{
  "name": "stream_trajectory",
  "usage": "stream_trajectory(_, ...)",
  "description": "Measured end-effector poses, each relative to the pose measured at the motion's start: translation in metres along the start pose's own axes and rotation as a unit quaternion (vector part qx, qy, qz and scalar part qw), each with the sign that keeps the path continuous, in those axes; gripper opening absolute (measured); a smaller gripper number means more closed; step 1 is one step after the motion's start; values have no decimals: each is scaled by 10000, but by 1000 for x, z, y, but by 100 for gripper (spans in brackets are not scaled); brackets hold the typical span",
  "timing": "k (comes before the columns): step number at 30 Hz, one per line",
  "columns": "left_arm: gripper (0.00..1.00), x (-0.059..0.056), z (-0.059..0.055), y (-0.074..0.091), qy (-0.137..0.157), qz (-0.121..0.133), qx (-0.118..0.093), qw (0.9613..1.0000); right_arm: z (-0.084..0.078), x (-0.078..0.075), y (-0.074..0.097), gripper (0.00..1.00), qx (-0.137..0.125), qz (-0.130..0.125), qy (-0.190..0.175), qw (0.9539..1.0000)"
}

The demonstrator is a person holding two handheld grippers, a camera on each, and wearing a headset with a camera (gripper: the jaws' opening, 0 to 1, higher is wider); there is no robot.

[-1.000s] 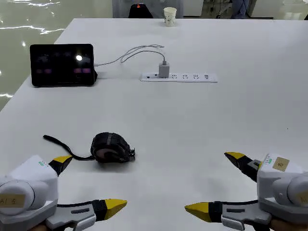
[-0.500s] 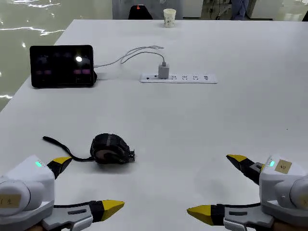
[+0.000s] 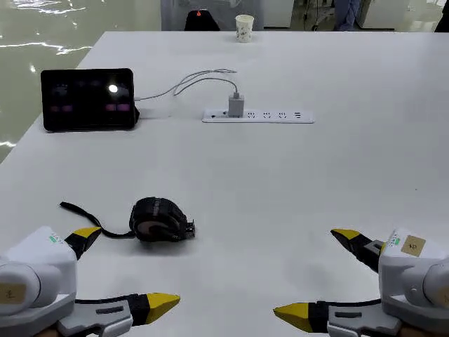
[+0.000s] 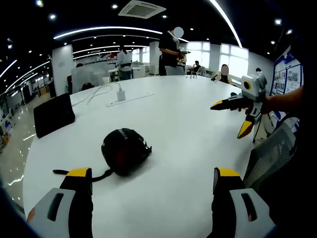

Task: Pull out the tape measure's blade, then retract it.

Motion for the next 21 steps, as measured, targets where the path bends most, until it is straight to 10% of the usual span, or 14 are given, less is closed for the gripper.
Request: stream_trajectory(21, 99, 0, 0, 1, 45, -74, 13, 10000, -3, -1, 2, 99, 58, -12, 6, 10000)
Point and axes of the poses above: the centre of the closed fingertips' face, and the gripper's own axes: y roughly backward along the fingers, x roughly to its left, z roughly out of its top, the point moved 3 cm from there along y, roughly backward along the fingers, and after that the axes turned 3 degrees about x, right-handed, at the moved point
